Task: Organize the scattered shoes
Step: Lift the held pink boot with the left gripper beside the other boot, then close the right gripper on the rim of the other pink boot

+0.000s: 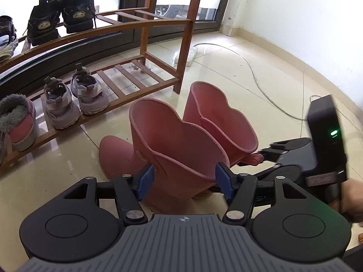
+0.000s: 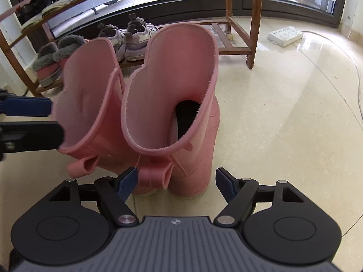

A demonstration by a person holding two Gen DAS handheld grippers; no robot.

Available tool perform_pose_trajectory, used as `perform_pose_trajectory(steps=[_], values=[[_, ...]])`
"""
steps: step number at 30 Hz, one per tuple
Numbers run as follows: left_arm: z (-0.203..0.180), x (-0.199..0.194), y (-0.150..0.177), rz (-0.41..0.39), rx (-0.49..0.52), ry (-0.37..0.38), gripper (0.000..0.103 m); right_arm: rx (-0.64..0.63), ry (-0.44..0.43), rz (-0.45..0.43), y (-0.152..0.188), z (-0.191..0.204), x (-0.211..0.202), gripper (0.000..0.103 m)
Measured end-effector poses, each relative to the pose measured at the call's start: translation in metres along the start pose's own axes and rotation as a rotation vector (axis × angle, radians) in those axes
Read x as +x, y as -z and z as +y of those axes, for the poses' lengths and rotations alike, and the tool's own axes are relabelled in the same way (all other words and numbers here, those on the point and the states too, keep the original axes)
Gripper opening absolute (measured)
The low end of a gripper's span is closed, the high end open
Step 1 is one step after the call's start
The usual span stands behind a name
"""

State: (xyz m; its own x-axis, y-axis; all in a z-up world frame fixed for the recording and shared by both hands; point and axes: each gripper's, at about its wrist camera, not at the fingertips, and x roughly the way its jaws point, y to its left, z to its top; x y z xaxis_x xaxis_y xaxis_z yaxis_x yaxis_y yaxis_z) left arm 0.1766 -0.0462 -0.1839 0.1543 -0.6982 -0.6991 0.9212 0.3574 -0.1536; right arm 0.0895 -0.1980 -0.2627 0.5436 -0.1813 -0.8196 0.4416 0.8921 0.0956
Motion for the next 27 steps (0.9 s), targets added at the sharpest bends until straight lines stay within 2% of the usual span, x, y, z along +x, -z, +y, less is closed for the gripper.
perform_pose_trajectory(steps=[3,11,17,27], values=[[-0.002,-0.001,0.002,-0.003,0.007,-0.005,0.064,0.007,0.025,-0.018,0.004,0.002,0.01,0.081],[-0.002,0.011,0.016,0.057,0.017,-0.02,0.065,0.014,0.095,-0.078,0.012,0.01,0.026,0.081],[-0.006,0.023,0.027,0.073,0.004,-0.029,0.065,0.033,0.124,-0.089,0.014,0.0,0.027,0.075],[-0.016,0.048,0.039,0.071,-0.034,-0.064,0.065,0.047,0.156,-0.087,0.013,-0.021,0.023,0.075]])
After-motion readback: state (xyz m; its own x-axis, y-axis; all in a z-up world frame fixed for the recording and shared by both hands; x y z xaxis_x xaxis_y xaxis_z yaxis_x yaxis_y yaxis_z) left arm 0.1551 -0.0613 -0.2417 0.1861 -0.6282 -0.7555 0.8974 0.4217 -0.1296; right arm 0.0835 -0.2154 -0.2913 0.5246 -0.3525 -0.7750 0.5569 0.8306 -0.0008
